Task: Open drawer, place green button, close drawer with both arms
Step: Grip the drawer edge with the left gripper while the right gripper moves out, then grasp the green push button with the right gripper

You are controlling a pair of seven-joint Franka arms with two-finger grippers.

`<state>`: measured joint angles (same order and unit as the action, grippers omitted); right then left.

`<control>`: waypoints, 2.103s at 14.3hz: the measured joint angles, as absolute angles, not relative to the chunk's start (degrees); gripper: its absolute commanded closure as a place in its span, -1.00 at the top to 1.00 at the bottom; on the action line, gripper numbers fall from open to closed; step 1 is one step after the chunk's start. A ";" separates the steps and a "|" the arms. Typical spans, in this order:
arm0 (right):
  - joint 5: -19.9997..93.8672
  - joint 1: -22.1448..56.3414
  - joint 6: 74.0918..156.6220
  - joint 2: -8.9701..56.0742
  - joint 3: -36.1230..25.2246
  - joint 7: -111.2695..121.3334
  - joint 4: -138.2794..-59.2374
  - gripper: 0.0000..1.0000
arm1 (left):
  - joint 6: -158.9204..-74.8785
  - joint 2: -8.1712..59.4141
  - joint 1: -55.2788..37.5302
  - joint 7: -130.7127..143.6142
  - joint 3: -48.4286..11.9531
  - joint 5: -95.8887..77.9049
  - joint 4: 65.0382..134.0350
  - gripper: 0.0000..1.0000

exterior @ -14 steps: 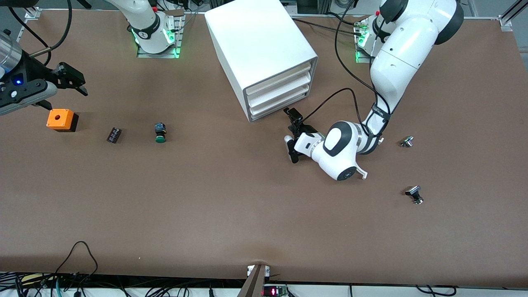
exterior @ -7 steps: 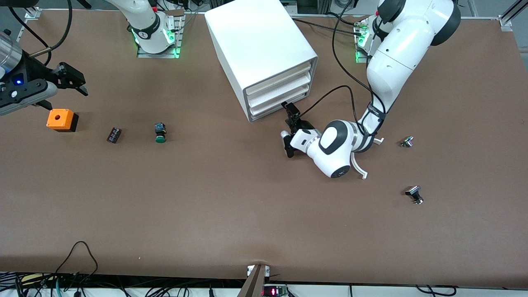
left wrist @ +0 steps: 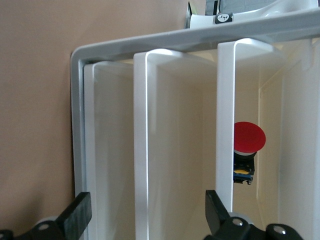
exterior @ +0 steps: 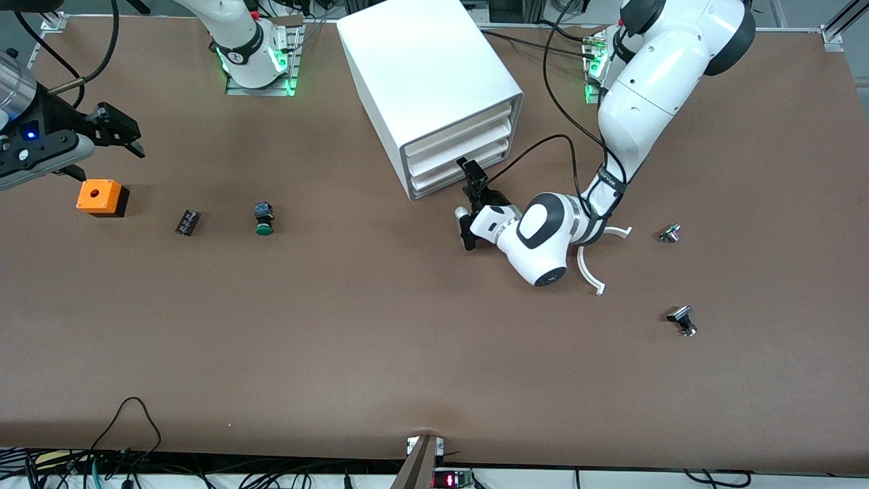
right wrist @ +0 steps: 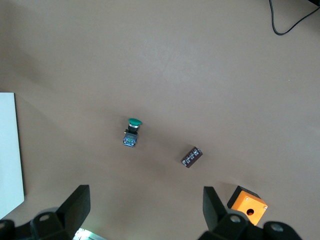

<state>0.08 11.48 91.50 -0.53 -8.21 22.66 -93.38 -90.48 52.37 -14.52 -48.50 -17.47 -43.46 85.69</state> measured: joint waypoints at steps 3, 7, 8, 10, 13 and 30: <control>0.08 11.48 91.50 -0.50 -8.19 22.66 -93.38 1.00 | -90.48 52.37 -15.09 -48.50 -17.52 -43.47 86.43 0.98; 0.09 11.48 91.76 -0.11 -8.06 22.66 -93.38 1.00 | -90.52 52.37 -15.98 -48.50 -17.54 -43.47 87.46 0.98; 0.10 11.48 91.97 0.17 -8.03 22.66 -93.38 1.00 | -90.61 52.37 -16.17 -48.50 -17.55 -43.47 87.72 0.94; 0.10 11.48 92.17 1.28 -8.01 22.67 -93.38 1.00 | -91.15 52.37 -16.52 -48.51 -17.56 -43.47 88.17 0.43; 0.09 11.38 92.47 3.24 -8.02 22.67 -93.37 1.00 | -91.48 52.32 -16.72 -48.50 -17.57 -43.47 88.24 0.09; 0.76 12.57 110.53 10.04 -6.81 20.30 -111.32 1.00 | -92.65 51.69 -16.94 -46.83 -17.05 -43.40 87.16 -0.75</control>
